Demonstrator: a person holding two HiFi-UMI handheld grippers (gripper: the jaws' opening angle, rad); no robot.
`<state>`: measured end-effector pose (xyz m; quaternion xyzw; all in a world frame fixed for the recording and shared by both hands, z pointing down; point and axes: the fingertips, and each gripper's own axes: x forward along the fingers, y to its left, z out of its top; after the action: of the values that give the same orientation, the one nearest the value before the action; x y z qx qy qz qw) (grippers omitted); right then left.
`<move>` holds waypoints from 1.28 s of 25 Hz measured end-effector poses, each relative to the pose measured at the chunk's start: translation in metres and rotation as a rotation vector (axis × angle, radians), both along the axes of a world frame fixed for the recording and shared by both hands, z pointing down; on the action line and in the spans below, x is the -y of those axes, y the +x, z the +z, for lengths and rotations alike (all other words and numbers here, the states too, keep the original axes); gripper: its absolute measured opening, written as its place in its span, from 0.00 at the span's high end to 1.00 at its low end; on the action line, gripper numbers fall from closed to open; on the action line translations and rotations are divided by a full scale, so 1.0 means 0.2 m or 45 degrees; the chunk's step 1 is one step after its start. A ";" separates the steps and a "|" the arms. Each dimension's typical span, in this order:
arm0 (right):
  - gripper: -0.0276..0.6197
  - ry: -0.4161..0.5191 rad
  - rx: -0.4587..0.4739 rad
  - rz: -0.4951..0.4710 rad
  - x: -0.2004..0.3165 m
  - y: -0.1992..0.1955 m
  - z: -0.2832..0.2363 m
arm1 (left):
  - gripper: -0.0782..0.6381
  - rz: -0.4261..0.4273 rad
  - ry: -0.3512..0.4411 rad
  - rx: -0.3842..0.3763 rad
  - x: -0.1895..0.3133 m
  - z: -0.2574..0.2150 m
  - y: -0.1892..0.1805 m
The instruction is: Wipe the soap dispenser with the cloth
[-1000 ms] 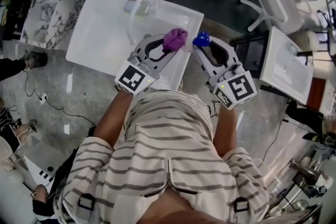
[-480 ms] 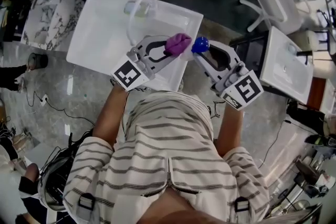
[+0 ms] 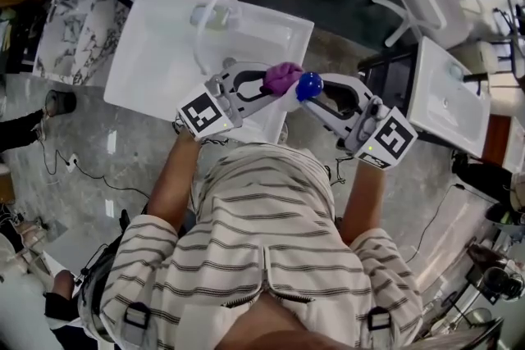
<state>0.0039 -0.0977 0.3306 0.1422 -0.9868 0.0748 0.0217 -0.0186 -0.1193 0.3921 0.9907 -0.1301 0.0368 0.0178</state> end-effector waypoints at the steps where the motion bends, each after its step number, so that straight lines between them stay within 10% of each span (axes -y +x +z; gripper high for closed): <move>1: 0.75 -0.008 0.012 -0.011 -0.01 0.00 0.00 | 0.73 0.012 -0.016 -0.004 -0.01 0.01 0.01; 21: 0.75 -0.072 0.114 0.024 0.03 0.04 0.00 | 0.73 -0.007 -0.087 0.061 -0.06 0.16 -0.03; 32: 0.75 -0.090 0.054 0.268 0.16 0.04 0.07 | 0.73 -0.280 -0.090 0.028 0.01 0.12 -0.12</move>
<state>0.0111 -0.1307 0.3452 0.2426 -0.9633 0.1146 -0.0023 -0.0419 -0.1223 0.4157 0.9687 -0.2369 0.0502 0.0551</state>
